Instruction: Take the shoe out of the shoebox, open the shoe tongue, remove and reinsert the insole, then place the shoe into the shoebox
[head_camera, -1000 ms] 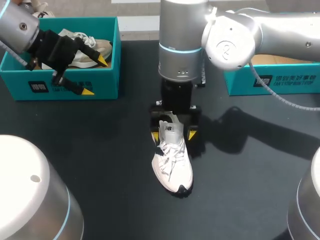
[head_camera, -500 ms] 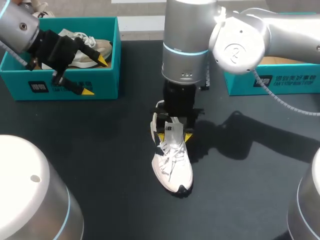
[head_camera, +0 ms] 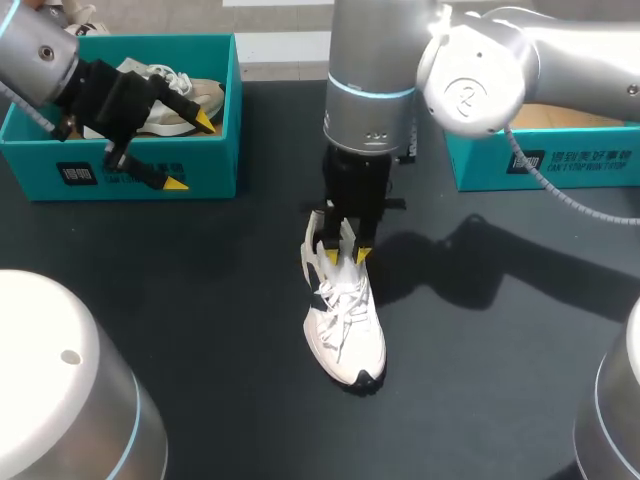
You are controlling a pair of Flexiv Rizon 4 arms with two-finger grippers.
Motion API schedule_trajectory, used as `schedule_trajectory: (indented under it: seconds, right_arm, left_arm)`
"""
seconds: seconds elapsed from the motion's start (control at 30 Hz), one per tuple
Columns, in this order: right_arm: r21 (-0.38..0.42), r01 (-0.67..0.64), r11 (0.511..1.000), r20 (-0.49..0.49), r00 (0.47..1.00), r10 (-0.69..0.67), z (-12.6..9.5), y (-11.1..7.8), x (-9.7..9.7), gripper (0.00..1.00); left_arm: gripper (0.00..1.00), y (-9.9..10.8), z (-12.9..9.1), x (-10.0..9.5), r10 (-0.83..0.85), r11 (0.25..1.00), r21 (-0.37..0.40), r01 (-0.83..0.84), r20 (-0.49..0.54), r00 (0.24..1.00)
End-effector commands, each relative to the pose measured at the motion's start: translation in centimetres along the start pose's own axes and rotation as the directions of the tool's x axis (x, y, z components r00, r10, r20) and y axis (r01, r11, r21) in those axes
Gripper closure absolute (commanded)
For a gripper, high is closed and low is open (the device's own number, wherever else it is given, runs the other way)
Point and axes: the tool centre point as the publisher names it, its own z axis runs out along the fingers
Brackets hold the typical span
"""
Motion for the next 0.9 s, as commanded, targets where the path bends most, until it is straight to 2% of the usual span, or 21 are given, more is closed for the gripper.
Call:
schedule_trajectory:
  seconds: [0.03,0.23,0.47,0.77,0.9]
  right_arm:
    - [0.008,0.014,1.000,-0.003,1.000,-0.014,0.9,1.1,0.0,0.70]
    - [0.004,0.045,0.999,0.000,0.999,-0.045,1.4,2.4,-0.3,0.71]
    - [-0.026,0.039,0.999,0.038,0.999,-0.038,-0.6,1.9,-0.7,0.71]
    - [-0.018,0.106,0.994,0.024,0.994,-0.105,1.9,4.2,-0.6,0.68]
    - [-0.030,0.128,0.991,0.018,0.992,-0.127,1.7,4.7,-0.4,0.67]
  left_arm:
    - [0.00,0.0,0.0,0.0,0.000,1.000,-0.002,0.000,-0.002,1.000]
    - [0.00,0.0,0.0,0.0,0.000,1.000,-0.002,0.000,-0.002,1.000]
    - [0.00,0.0,0.0,0.0,0.000,1.000,-0.002,0.000,-0.002,1.000]
    - [0.00,0.0,0.0,0.0,0.000,1.000,-0.002,0.000,-0.002,1.000]
    - [0.00,0.0,0.0,0.0,0.000,1.000,-0.002,0.000,-0.002,1.000]
